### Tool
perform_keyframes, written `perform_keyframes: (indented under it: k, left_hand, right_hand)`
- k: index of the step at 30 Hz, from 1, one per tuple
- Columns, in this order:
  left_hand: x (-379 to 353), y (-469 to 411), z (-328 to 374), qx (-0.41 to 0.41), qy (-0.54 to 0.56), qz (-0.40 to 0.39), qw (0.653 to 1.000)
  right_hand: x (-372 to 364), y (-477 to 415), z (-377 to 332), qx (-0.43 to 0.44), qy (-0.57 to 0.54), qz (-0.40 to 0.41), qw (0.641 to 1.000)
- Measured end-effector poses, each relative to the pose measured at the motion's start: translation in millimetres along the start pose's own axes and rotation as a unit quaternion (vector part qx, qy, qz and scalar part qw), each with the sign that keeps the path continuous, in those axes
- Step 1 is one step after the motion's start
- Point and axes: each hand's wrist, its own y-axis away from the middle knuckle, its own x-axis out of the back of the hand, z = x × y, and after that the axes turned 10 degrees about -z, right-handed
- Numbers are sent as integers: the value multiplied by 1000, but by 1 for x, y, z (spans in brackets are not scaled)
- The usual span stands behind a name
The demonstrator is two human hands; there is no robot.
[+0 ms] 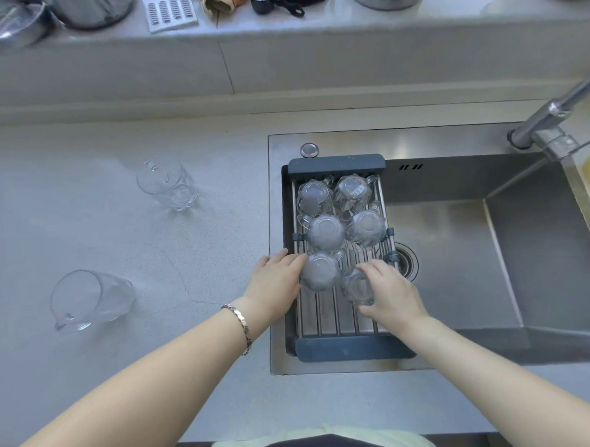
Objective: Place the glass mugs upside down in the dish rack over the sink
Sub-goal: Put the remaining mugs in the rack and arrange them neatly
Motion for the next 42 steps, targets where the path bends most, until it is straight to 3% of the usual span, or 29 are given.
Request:
perform_keyframes:
  k: [11,15,18,22,24,27,30,34,40,42]
  left_hand:
    - [-1,59,-29,14,66,71,995]
    - [4,91,-58,43,102,190,976]
    - [16,117,-100,140,116,260,948]
    - [31,146,-161,315,134,182,922]
    - [35,150,-180,351,148,122,916]
    - [33,154,-204,335,188,72,920]
    - [30,152,-216,299,214,70,927]
    - [27,149,-225,276,204,77,936]
    - [24,150,-226,259,223,101,934]
    - [23,150,-225,258,227,111,932]
  right_hand:
    - [13,-2,-4,-23,44,-21,999]
    - [29,1,-40,1,110,-17,994]
    - [33,-4,-89,72,101,-58,991]
    - [24,-26,-166,138,33,-100,985]
    - [17,-43,-199,151,-2,-98,984]
    - [11,-76,-249,139,-50,-76,986]
    - [11,-116,-283,96,-152,-20,983]
    - [12,-167,-300,4,-332,107,937]
    - [4,-187,-298,7,-427,98,899]
    - [6,-180,-293,14,-423,98,901]
